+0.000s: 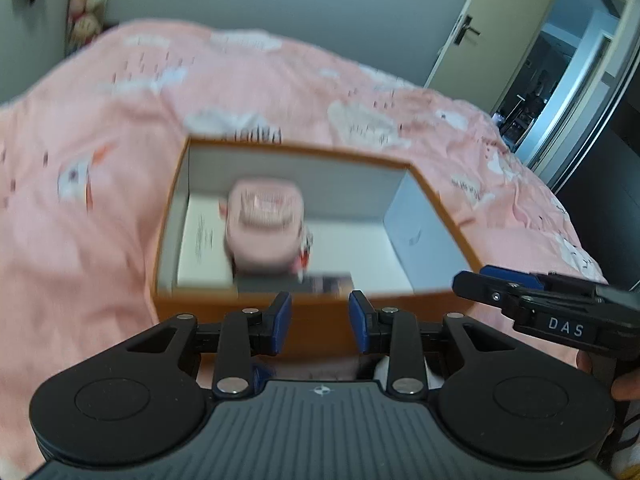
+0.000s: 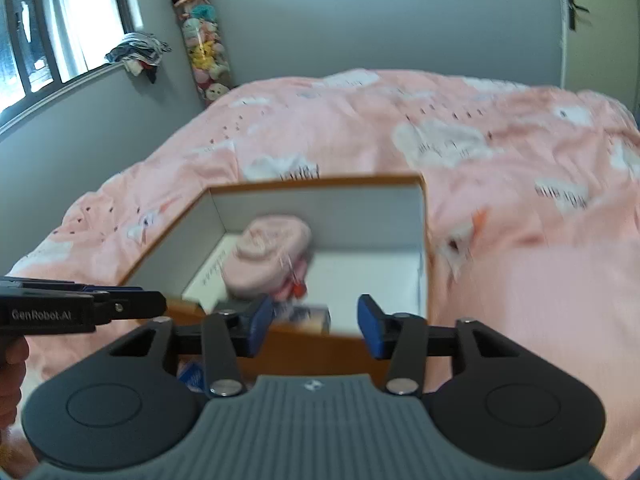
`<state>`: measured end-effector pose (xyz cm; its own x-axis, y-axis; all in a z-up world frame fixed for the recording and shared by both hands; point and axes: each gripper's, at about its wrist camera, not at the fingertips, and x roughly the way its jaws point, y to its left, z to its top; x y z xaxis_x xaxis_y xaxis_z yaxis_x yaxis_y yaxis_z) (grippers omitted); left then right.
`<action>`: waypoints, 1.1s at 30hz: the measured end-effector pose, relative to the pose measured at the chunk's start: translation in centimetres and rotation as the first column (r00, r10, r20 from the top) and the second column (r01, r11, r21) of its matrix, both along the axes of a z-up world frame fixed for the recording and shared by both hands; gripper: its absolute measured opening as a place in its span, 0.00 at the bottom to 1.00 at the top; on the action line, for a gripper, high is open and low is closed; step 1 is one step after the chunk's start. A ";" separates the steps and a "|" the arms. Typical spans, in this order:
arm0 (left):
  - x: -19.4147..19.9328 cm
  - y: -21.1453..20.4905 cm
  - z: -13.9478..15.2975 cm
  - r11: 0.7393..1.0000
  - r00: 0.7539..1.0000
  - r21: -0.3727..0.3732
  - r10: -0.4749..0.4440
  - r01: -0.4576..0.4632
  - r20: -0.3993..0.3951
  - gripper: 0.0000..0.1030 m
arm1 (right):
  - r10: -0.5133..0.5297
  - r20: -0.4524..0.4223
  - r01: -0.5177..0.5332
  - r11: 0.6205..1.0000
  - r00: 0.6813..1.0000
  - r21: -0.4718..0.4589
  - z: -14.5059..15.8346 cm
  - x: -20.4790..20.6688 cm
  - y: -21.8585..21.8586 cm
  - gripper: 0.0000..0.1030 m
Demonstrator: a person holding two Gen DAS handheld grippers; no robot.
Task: Organize objects
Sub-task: 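Move both grippers down to the plushes beside the orange box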
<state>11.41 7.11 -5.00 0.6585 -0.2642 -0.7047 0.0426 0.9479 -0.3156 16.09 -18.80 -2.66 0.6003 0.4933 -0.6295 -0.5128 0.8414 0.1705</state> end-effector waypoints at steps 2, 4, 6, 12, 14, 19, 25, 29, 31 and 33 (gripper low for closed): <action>-0.5 0.0 -0.8 1.000 0.999 -0.025 -0.005 0.004 -0.037 0.37 | -0.012 -0.029 0.012 1.000 1.000 -0.009 -0.9 -0.8 -0.8 0.43; -1.0 -0.5 -1.5 0.999 0.998 -0.028 -0.017 0.016 -0.060 0.37 | -0.022 -0.058 0.021 1.000 0.998 -0.017 -1.9 -1.3 -1.3 0.43; -1.4 -0.8 -1.9 1.000 0.996 -0.006 -0.021 0.021 -0.087 0.37 | -0.020 -0.084 0.017 0.999 0.996 -0.034 -2.8 -2.0 -1.5 0.43; -3.0 0.8 -3.3 0.989 0.972 -0.028 0.138 -0.146 -0.192 0.37 | -0.026 -0.144 0.016 0.997 0.989 -0.070 -4.8 -3.0 -2.0 0.43; -3.3 1.1 -3.7 0.981 0.958 -0.014 0.185 -0.193 -0.218 0.37 | -0.019 -0.135 0.011 0.998 0.991 -0.057 -4.8 -3.0 -2.0 0.41; -4.0 1.1 -5.0 0.974 0.936 -0.021 0.209 -0.224 -0.283 0.37 | 0.099 -0.104 -0.103 0.994 0.990 -0.028 -4.9 -3.6 0.6 0.31; -4.7 1.3 -5.4 0.973 0.933 -0.024 0.212 -0.229 -0.290 0.37 | 0.204 -0.067 -0.209 0.975 0.977 -0.073 -5.6 -3.6 5.1 0.30; -4.6 1.4 -5.9 0.971 0.931 -0.050 0.208 -0.233 -0.301 0.37 | 0.245 -0.041 -0.248 0.964 0.969 -0.099 -5.7 -4.0 6.7 0.33; -4.6 1.6 -6.0 0.970 0.930 -0.060 0.209 -0.238 -0.301 0.37 | 0.251 -0.029 -0.252 0.960 0.968 -0.123 -5.8 -4.2 7.1 0.33; -4.7 1.8 -6.0 0.968 0.929 -0.064 0.214 -0.243 -0.301 0.37 | 0.240 0.010 -0.236 0.962 0.971 -0.137 -5.4 -4.7 7.1 0.33</action>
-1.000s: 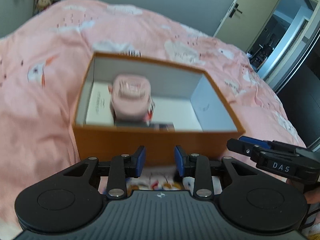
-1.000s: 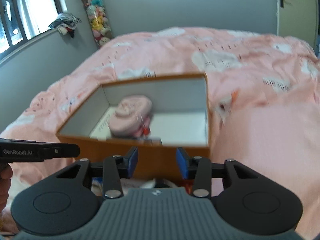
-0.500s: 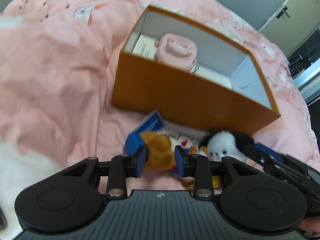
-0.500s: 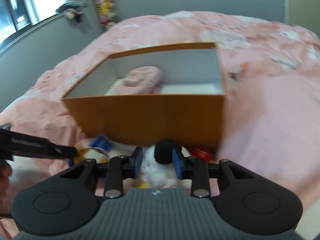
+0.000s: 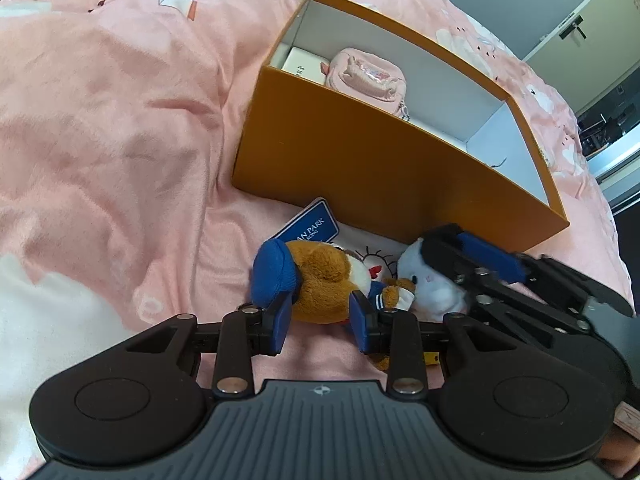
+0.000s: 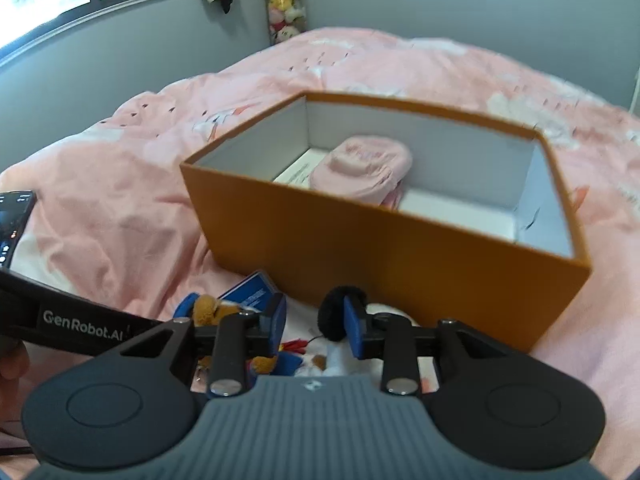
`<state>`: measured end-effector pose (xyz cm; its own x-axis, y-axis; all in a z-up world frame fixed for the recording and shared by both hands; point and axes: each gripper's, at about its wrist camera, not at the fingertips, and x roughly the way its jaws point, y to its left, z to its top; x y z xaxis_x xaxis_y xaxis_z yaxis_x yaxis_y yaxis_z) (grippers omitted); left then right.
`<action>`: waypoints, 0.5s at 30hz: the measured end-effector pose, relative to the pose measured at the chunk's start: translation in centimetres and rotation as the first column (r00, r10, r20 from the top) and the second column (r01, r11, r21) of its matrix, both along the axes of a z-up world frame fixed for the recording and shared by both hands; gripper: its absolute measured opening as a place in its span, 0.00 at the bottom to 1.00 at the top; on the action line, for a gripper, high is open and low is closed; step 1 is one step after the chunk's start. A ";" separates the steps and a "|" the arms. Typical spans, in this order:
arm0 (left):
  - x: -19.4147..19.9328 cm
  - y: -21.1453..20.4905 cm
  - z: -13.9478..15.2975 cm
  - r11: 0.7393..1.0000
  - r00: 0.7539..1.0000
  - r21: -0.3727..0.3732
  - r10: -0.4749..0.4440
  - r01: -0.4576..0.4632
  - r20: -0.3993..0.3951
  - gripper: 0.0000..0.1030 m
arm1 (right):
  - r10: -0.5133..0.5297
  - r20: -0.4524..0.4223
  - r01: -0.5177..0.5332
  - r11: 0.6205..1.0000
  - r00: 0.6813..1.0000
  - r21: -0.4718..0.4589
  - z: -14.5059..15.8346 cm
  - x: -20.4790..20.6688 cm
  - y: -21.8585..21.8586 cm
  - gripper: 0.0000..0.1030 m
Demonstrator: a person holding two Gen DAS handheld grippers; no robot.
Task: Organize objects
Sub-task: 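Grasp the brown sailor-hat bear plush with the left gripper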
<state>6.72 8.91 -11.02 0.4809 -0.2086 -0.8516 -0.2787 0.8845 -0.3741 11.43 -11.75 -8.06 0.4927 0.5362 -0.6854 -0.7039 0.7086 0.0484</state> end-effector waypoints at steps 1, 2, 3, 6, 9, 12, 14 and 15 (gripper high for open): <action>0.0 0.0 0.0 1.000 1.000 -0.002 -0.001 0.001 0.002 0.37 | 0.002 0.021 -0.002 1.000 1.000 0.009 0.3 -0.2 0.0 0.34; -0.1 0.0 0.1 1.000 1.000 -0.002 -0.005 0.005 0.004 0.37 | 0.010 0.031 -0.010 1.000 0.999 0.023 0.5 -0.4 0.0 0.34; -0.1 0.0 0.1 1.000 1.000 0.001 -0.009 0.009 0.006 0.37 | 0.022 0.036 -0.023 0.999 0.999 0.036 0.6 -0.5 0.1 0.33; -0.4 0.1 0.5 1.000 1.000 0.009 -0.017 0.017 0.021 0.35 | 0.063 0.038 -0.064 0.998 0.997 0.007 0.3 -0.7 1.1 0.29; -0.7 0.5 0.6 1.000 1.000 0.002 -0.005 0.005 0.026 0.35 | 0.077 -0.016 -0.077 0.995 0.997 -0.060 -1.1 -0.3 2.0 0.18; -1.0 0.9 0.2 0.999 1.000 -0.033 0.010 -0.010 0.002 0.35 | 0.085 -0.071 -0.093 0.989 0.994 -0.117 -2.6 -0.1 2.3 0.15; -1.0 1.1 -0.4 0.997 1.000 -0.069 0.016 -0.017 -0.025 0.35 | 0.094 -0.098 -0.108 0.983 0.991 -0.150 -3.3 -0.3 2.4 0.15; -1.0 1.2 -0.7 0.997 0.999 -0.081 0.016 -0.019 -0.036 0.36 | 0.100 -0.112 -0.117 0.981 0.989 -0.157 -3.5 -0.4 2.4 0.15</action>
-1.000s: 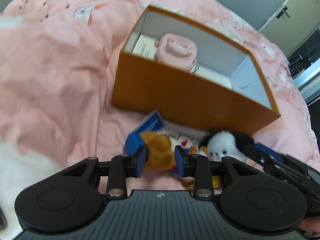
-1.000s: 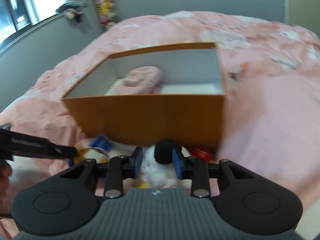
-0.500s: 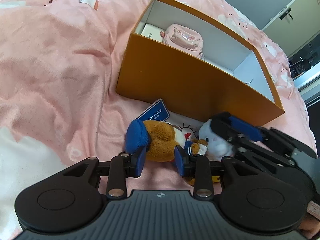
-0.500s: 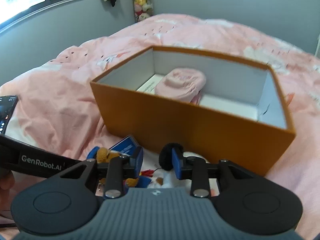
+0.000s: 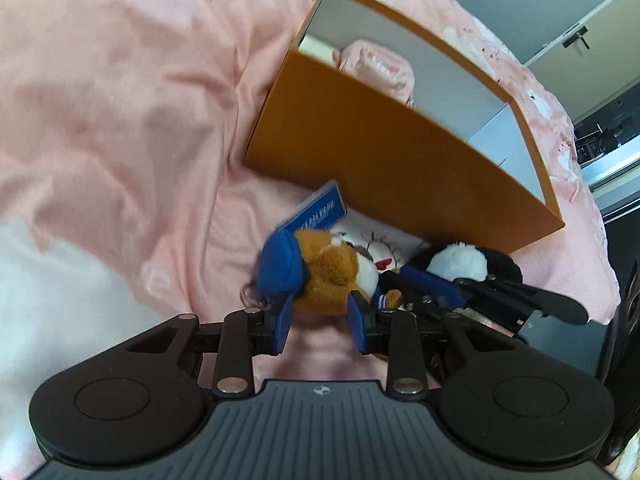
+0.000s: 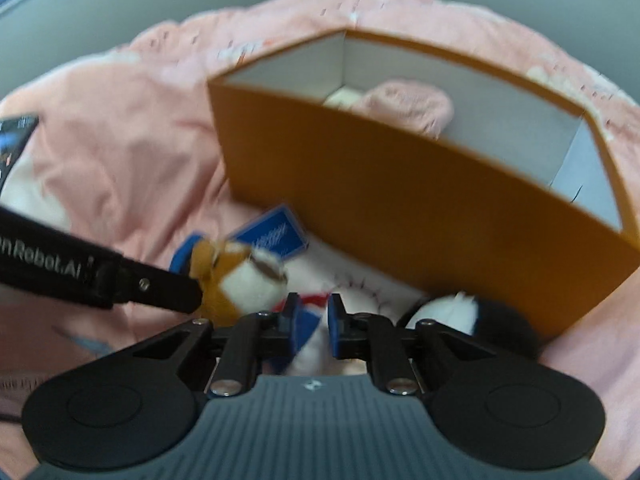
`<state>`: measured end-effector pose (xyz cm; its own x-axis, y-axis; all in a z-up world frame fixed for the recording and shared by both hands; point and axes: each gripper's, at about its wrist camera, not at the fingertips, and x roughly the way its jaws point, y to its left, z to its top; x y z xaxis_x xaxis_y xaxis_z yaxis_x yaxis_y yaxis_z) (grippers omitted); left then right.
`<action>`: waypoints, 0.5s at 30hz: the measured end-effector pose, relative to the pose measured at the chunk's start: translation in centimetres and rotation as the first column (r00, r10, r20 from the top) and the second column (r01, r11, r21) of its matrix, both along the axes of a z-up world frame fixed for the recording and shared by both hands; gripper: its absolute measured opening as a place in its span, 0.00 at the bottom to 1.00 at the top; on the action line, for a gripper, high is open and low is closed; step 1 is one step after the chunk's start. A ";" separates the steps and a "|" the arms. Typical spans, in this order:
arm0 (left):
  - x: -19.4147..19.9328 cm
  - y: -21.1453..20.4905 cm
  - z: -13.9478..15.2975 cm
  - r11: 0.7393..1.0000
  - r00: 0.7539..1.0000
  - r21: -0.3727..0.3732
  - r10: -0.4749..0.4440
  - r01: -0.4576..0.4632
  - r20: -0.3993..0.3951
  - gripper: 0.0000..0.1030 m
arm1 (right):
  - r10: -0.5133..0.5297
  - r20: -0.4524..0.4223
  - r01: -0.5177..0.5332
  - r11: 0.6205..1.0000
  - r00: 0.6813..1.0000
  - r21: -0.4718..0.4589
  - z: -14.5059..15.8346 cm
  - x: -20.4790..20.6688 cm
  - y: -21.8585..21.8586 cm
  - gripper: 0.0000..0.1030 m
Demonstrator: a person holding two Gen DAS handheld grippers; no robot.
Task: Organize objects
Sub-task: 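Grasp the brown sailor-hat bear plush with the left gripper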
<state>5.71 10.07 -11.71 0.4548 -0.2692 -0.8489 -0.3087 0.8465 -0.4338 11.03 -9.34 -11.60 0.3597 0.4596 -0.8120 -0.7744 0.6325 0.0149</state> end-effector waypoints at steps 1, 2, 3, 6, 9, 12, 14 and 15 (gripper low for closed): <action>0.0 0.0 -0.2 1.000 1.000 -0.010 0.000 0.000 -0.009 0.37 | 0.010 -0.014 -0.010 1.000 1.000 0.005 -0.2 -0.2 0.0 0.14; 0.0 0.0 -0.4 1.000 1.000 -0.018 -0.001 0.001 -0.015 0.38 | 0.025 -0.033 -0.024 1.000 0.999 0.016 -0.2 -0.4 -0.1 0.14; 0.0 0.0 -0.5 1.000 1.000 -0.023 -0.001 0.000 -0.019 0.40 | 0.038 -0.053 -0.036 0.999 0.998 0.024 -0.3 -0.5 -0.2 0.14; 0.0 0.1 -0.7 1.000 0.999 -0.024 0.010 -0.011 -0.041 0.42 | 0.067 -0.131 -0.060 0.997 0.989 0.054 -0.4 -0.7 -0.4 0.13; -0.1 0.3 -1.0 0.999 0.997 -0.022 0.027 -0.029 -0.066 0.42 | 0.072 -0.211 -0.053 0.994 0.975 0.090 -0.6 -0.4 -1.0 0.14; 0.0 0.3 -1.3 0.999 0.996 -0.021 0.033 -0.035 -0.082 0.43 | 0.071 -0.262 -0.043 0.993 0.962 0.114 -0.7 -0.3 -1.4 0.15; 0.2 0.1 -1.5 0.999 0.996 -0.021 0.035 -0.036 -0.078 0.44 | 0.062 -0.255 -0.035 0.993 0.965 0.109 -0.5 -0.5 -1.6 0.14; 0.3 0.0 -1.7 0.999 0.996 -0.022 0.041 -0.043 -0.074 0.46 | 0.057 -0.248 -0.032 0.994 0.967 0.105 -0.5 -0.6 -1.6 0.14</action>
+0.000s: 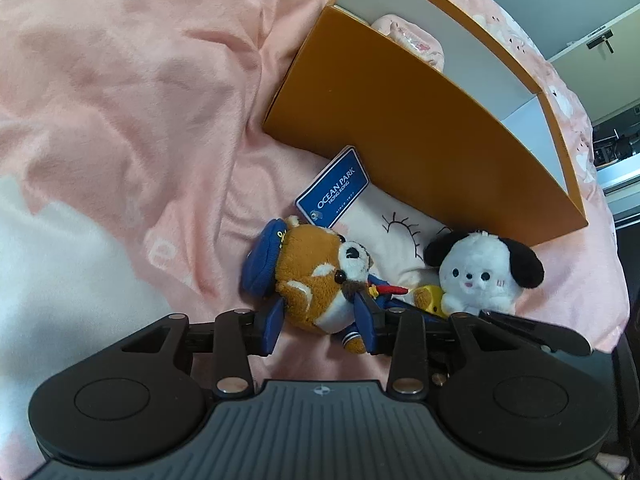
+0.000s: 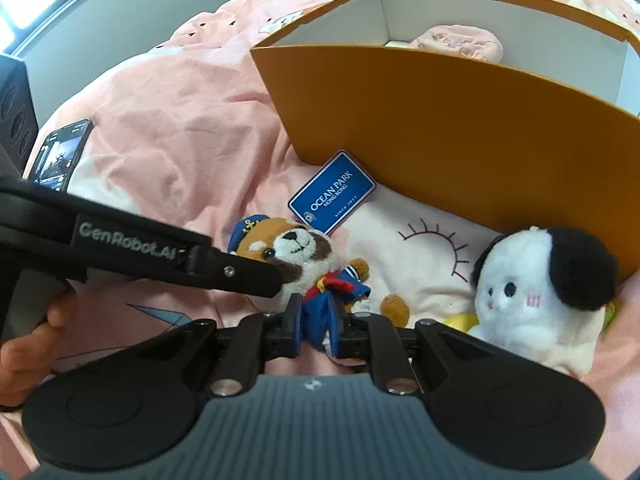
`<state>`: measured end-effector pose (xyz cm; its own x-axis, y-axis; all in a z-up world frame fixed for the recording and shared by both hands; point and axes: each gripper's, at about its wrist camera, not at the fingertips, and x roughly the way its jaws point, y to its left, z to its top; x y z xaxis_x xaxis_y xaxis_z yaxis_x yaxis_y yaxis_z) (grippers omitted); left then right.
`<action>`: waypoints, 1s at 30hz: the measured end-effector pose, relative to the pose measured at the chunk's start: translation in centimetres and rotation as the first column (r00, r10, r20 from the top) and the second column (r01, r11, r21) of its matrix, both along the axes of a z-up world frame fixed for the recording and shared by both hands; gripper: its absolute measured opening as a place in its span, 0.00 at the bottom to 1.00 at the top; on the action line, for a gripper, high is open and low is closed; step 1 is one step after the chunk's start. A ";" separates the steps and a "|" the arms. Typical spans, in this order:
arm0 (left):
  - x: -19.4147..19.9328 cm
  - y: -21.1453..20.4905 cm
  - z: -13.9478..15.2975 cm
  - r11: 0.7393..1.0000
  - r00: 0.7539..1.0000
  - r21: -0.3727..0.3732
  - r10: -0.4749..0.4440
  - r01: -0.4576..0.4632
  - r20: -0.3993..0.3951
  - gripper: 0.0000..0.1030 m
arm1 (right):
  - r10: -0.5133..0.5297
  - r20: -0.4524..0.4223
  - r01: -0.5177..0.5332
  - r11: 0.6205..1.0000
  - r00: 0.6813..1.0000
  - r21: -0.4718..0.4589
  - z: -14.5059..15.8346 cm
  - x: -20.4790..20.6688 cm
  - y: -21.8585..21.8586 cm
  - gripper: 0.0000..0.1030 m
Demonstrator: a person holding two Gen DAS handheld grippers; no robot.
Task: Organize objects
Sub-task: 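Grasp the brown sailor-hat bear plush with the left gripper, then grasp the white black-eared dog plush with the right gripper while the left gripper holds the bear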
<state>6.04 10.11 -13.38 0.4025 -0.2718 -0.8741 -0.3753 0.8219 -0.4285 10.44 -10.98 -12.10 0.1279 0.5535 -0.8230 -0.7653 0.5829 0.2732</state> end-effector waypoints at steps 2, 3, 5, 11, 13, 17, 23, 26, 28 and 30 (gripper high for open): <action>0.3 0.0 -0.3 0.999 0.999 -0.012 0.032 -0.032 0.007 0.48 | -0.013 0.029 0.013 1.000 1.000 -0.018 0.2 -0.2 -0.1 0.14; 0.5 -0.1 -0.4 0.999 0.999 -0.014 0.042 -0.041 0.008 0.49 | -0.022 0.050 0.024 0.999 0.998 -0.031 0.3 -0.2 -0.2 0.12; 0.9 -0.5 -0.5 0.999 0.999 0.000 0.054 -0.054 0.007 0.50 | -0.040 0.098 0.045 0.998 0.994 -0.048 0.7 -0.3 -0.5 0.12; 2.5 -2.3 -1.1 0.996 0.999 0.083 0.036 -0.035 -0.012 0.65 | -0.094 0.147 0.102 0.994 0.985 -0.043 1.4 0.2 -1.6 0.12; 2.9 -2.4 -1.6 0.995 0.999 0.094 0.043 -0.041 -0.020 0.65 | -0.113 0.194 0.127 0.990 0.974 -0.057 1.6 0.2 -1.9 0.20; 2.8 -1.7 -2.2 0.996 0.997 0.051 0.070 -0.069 -0.015 0.63 | -0.158 0.258 0.175 0.984 0.953 -0.043 2.5 0.3 -2.8 0.22; 2.6 -1.7 -0.7 0.996 0.999 0.087 -0.029 0.026 0.034 0.52 | -0.231 0.312 0.235 0.972 0.922 0.026 4.2 0.3 -4.4 0.22; 2.6 -1.7 0.4 0.984 0.987 0.096 -0.153 0.147 0.056 0.50 | -0.273 0.317 0.267 0.962 0.909 0.062 5.0 0.3 -5.4 0.22; 2.4 -1.6 1.3 0.974 0.974 0.096 -0.215 0.207 0.078 0.50 | -0.301 0.310 0.293 0.953 0.902 0.073 5.3 0.5 -6.0 0.22; 2.2 -1.9 2.5 0.952 0.951 0.113 -0.294 0.283 0.097 0.50 | -0.329 0.299 0.321 0.944 0.896 0.077 5.3 0.8 -6.5 0.22</action>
<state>8.28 8.25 -10.86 0.4158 -0.3080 -0.8557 -0.0700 0.9273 -0.3677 11.21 -17.48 -6.77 0.5449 0.4588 -0.7018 -0.5828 0.8090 0.0765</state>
